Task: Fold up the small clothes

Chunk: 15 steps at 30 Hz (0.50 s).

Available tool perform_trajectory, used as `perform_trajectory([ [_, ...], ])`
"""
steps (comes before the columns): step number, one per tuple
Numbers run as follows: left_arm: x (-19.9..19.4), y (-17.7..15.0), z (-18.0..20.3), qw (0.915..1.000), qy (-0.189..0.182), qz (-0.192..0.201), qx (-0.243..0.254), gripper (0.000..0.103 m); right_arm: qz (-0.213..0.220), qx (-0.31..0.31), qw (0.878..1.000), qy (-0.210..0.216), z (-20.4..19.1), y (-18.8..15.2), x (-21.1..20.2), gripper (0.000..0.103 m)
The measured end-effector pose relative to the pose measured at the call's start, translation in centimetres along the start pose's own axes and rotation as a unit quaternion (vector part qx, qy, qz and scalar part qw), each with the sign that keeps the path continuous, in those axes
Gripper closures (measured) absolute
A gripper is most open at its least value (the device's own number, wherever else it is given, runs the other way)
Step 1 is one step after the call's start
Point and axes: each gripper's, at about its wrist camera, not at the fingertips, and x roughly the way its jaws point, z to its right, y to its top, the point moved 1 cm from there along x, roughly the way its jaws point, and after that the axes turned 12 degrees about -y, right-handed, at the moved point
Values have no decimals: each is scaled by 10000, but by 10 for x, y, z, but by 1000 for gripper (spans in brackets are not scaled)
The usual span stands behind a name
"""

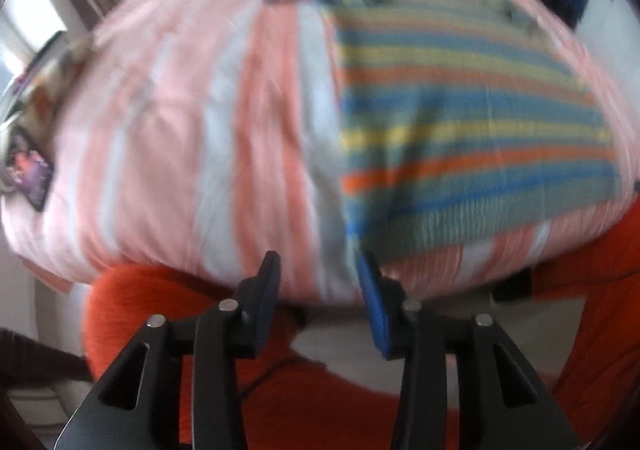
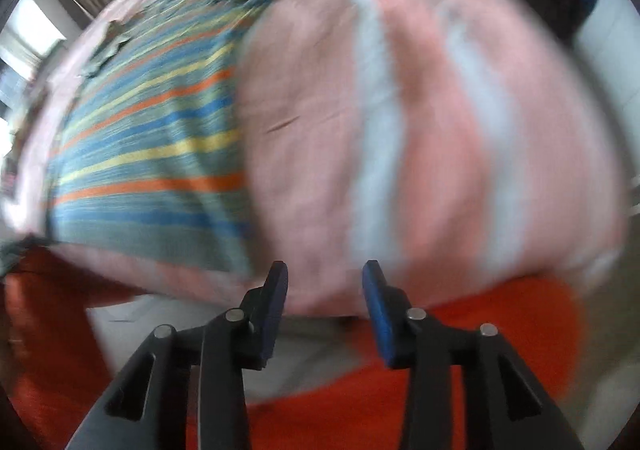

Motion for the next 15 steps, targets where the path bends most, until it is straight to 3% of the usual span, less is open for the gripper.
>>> perform_trajectory([
  [2,-19,22,-1,9987,-92,480,-117,46,456,-119,9979,-437,6,7,-20,64],
  [3,-26,36,2,9969,-236,740,-140,37,725,-143,9965,-394,4,15,-32,64],
  [7,-7,72,33,9911,-459,1228,233,27,1411,-284,9883,503,-33,52,-54,64],
  [11,46,77,47,9923,-102,1119,520,24,1610,-596,9777,1212,-85,68,-29,64],
  [13,76,59,45,9962,228,636,551,23,1294,-761,9830,1053,-102,60,2,64],
  [15,75,38,35,9969,140,666,389,16,1111,-895,9871,733,-104,45,16,64],
])
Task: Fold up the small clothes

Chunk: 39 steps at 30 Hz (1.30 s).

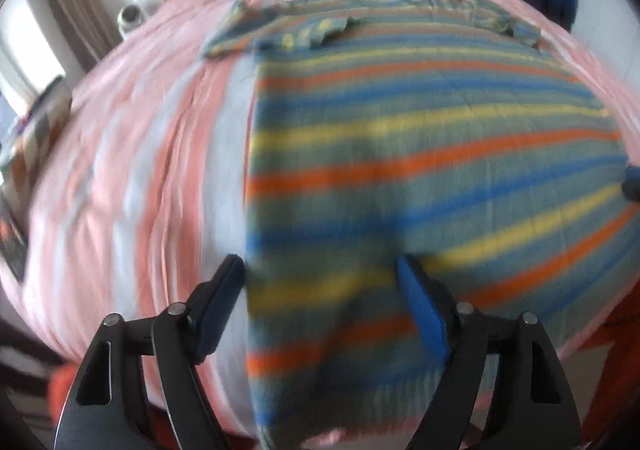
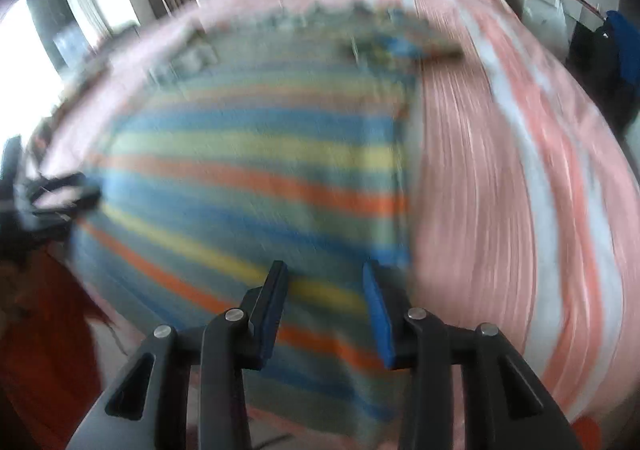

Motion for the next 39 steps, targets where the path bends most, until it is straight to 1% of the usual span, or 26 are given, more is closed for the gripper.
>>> perform_trajectory([
  [1,-3,-6,-2,9999,4,-118,-60,13,68,-4,10000,-37,3,-8,-3,64],
  [3,-12,-15,-7,9994,-89,-320,-121,13,-3,-1,10000,-67,9,-21,-12,64],
  [4,-23,-21,-10,9994,-92,-235,-246,13,-2,32,9999,-100,14,-27,-17,64],
  [5,-32,-23,-12,9993,-87,-133,-326,14,105,91,9996,-245,18,-31,-23,63],
  [7,-52,-19,-21,9982,-28,232,-555,14,471,244,9974,-492,25,-35,-36,60],
  [8,-58,-16,-22,9972,54,385,-638,14,647,362,9954,-610,30,-36,-40,52],
  [9,-67,-8,-29,9951,172,633,-742,12,825,525,9922,-772,36,-34,-45,46],
  [10,-70,-1,-32,9929,277,819,-819,11,976,706,9888,-880,42,-31,-48,45],
  [11,-72,5,-38,9905,383,970,-896,6,1101,906,9853,-936,47,-27,-51,45],
  [12,-74,12,-46,9881,484,1086,-973,4,1171,1033,9832,-945,52,-21,-51,44],
  [14,-72,26,-62,9824,696,1317,-1129,4,1317,1271,9785,-950,58,-14,-53,42],
  [17,-66,29,-79,9735,1007,1579,-1313,4,1351,1439,9756,-964,60,-15,-51,41],
  [19,-53,20,-87,9718,1104,1538,-1407,4,1302,1381,9765,-1020,59,-19,-49,41],
  [21,-37,8,-86,9728,1152,1388,-1456,4,1274,1224,9775,-1153,55,-21,-47,41],
  [22,-32,1,-87,9750,1164,1213,-1454,5,1288,1189,9771,-1207,55,-22,-47,41],
  [23,-25,2,-87,9793,1084,976,-1407,5,1321,1178,9763,-1247,55,-23,-46,41],
  [24,-24,4,-86,9820,979,897,-1343,5,1352,1187,9756,-1261,56,-22,-47,40],
  [25,-26,6,-85,9820,961,995,-1282,5,1377,1203,9748,-1274,57,-22,-47,40],
  [27,-29,7,-81,9795,1088,1170,-1229,4,1412,1239,9736,-1299,58,-20,-43,39],
  [28,-27,9,-80,9807,1044,1145,-1192,4,1402,1259,9733,-1309,59,-19,-41,39],
  [30,-22,9,-79,9843,909,976,-1157,4,1345,1339,9728,-1327,62,-19,-37,39],
  [33,-8,7,-79,9890,594,567,-1234,2,1334,1432,9713,-1349,67,-22,-38,39],
  [35,-4,6,-82,9873,577,548,-1375,0,1322,1452,9708,-1376,70,-23,-37,39],
  [39,-2,3,-85,9857,452,574,-1519,0,1278,1518,9712,-1317,73,-25,-34,39],
])
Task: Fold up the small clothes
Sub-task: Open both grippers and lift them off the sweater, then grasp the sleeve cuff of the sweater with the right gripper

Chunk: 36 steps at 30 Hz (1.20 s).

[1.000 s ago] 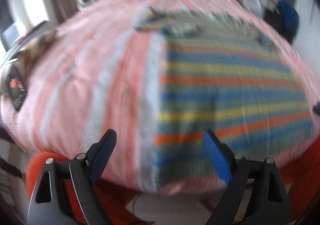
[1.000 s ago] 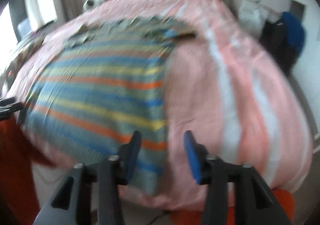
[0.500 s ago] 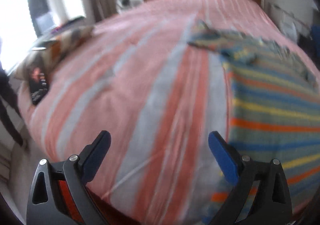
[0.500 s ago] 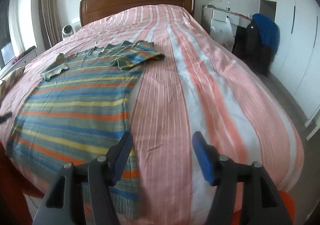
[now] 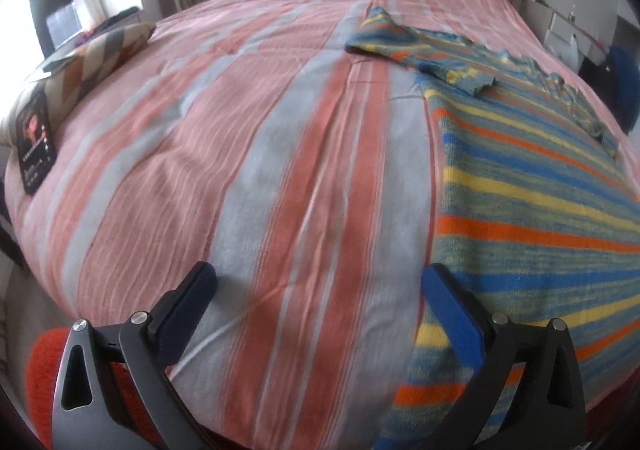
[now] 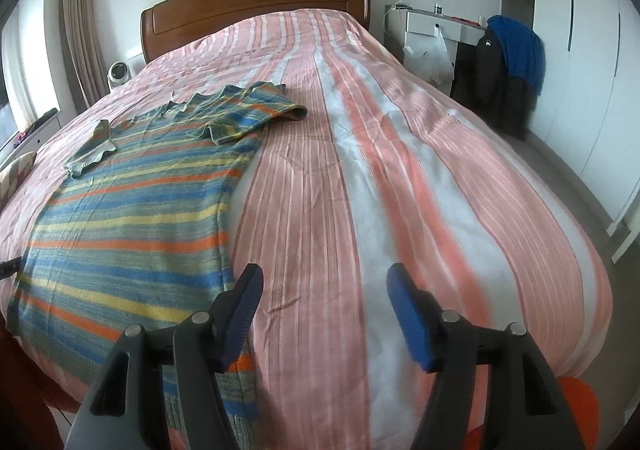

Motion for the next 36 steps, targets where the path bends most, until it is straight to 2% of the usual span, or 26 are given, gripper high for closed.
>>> perform_trajectory([
  [7,1,-3,-4,9999,-132,54,-95,0,-34,43,10000,-6,3,-2,1,39],
  [13,2,-7,2,9998,23,156,75,0,-103,115,9999,-22,5,-4,4,39],
  [18,-6,0,-3,9998,-171,107,-2,1,-58,57,10000,-38,3,-4,2,39],
  [20,-17,3,-3,9993,-165,344,17,1,-9,21,10000,-85,3,-3,0,39],
  [22,-37,5,-4,9966,-97,817,63,1,40,-7,9999,-163,4,1,-4,39],
  [24,-46,7,-7,9946,-39,1037,77,1,106,-136,9998,-66,3,12,-11,39],
  [27,-43,7,-12,9947,-10,1029,-12,1,85,-722,9970,254,-9,37,-17,39],
  [29,-37,8,-13,9959,-11,903,-93,1,35,-1298,9905,444,-24,53,-17,39],
  [31,-35,11,-12,9957,-6,924,-55,1,-32,-2149,9745,643,-49,74,-11,39],
  [32,-36,11,-12,9955,19,947,-27,1,-14,-2673,9608,729,-67,86,-5,39],
  [34,-34,10,-11,9953,88,967,-12,1,96,-3208,9433,845,-93,105,7,39],
  [36,-31,8,-14,9959,93,891,-82,1,-28,-3542,9291,1061,-120,124,34,39],
])
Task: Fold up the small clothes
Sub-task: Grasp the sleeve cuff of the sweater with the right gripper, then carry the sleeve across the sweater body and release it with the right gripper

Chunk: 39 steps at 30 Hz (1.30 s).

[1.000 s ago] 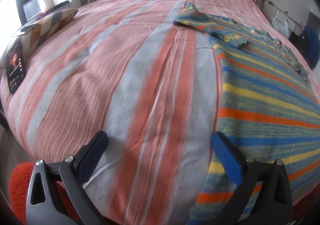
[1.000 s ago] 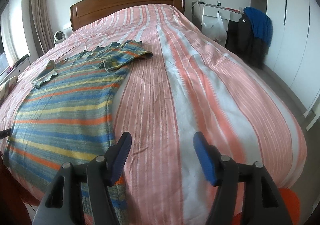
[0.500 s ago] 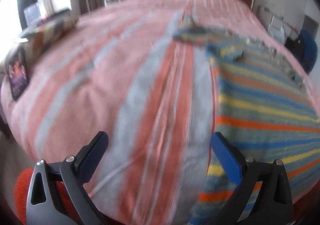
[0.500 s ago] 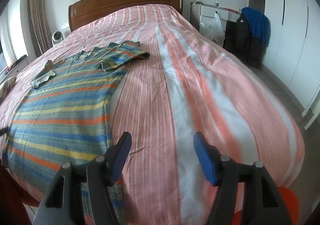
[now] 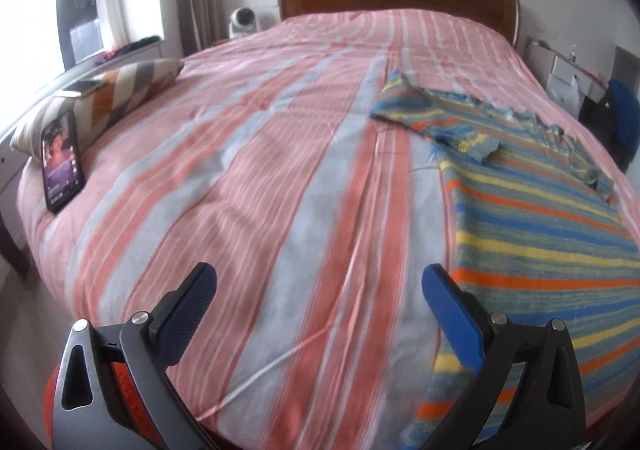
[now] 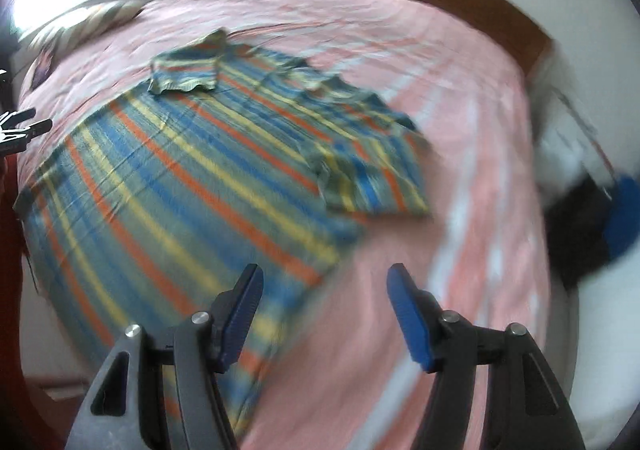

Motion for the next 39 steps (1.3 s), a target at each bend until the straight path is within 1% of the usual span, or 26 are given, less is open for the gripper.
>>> perform_trajectory([
  [2,4,-1,-4,9999,11,-86,-98,1,-244,-194,9993,211,-3,23,37,39],
  [3,5,-1,-5,9998,32,-107,-134,1,-283,-316,9989,189,-7,35,60,39],
  [5,7,-1,-7,9998,66,-135,-165,1,-237,-477,9985,146,-15,52,95,39],
  [7,11,-2,-10,9994,115,-226,-218,1,-275,-380,9986,226,-18,59,121,43],
  [8,13,-3,-12,9992,136,-281,-254,1,-295,-187,9989,322,-13,61,131,79],
  [9,15,-4,-14,9989,156,-335,-301,1,-265,187,9990,302,0,65,137,98],
  [10,18,-5,-17,9983,156,-398,-387,1,-210,558,9982,109,17,67,137,98],
  [11,18,-6,-18,9980,137,-418,-443,1,-119,872,9961,27,35,67,134,98],
  [13,20,-6,-20,9977,122,-410,-522,1,-48,1508,9881,-314,88,60,129,98],
  [14,21,-6,-20,9977,139,-411,-527,1,-121,1871,9805,-589,124,50,128,98],
  [15,22,-6,-20,9977,149,-415,-523,1,-201,2094,9744,-793,147,43,129,98],
  [17,24,-6,-18,9978,186,-421,-473,1,-479,2663,9548,-1235,201,14,131,98],
  [19,26,-6,-15,9981,227,-428,-389,1,-778,3062,9384,-1402,232,-15,136,98],
  [20,27,-6,-14,9981,250,-433,-358,1,-932,3212,9311,-1455,240,-28,139,98],
  [22,28,-7,-12,9982,299,-435,-298,1,-1155,3558,9170,-1387,252,-52,146,98],
  [24,27,-7,-12,9982,299,-436,-278,1,-1193,3740,9096,-1357,256,-62,147,98],
  [26,27,-7,-13,9982,297,-438,-290,1,-1199,3817,9038,-1521,258,-67,143,99],
  [28,26,-7,-13,9981,297,-433,-309,1,-1211,4081,8896,-1658,261,-78,134,99],
  [30,27,-7,-13,9981,290,-427,-331,1,-1211,4220,8809,-1770,263,-91,130,99],
  [31,27,-7,-13,9981,303,-431,-305,1,-1348,4171,8806,-1801,262,-97,138,99],
  [32,27,-7,-13,9982,305,-436,-291,1,-1596,4096,8805,-1776,257,-106,149,99],
  [33,26,-8,-13,9982,318,-443,-260,1,-1674,4084,8800,-1754,256,-109,155,99],
  [36,24,-9,-16,9982,292,-456,-265,1,-1639,4111,8788,-1785,251,-114,153,99],
  [38,24,-8,-17,9981,273,-462,-295,1,-1623,4273,8744,-1631,255,-117,151,98],
  [39,24,-8,-17,9981,269,-464,-301,1,-1610,4393,8717,-1459,261,-120,151,95],
])
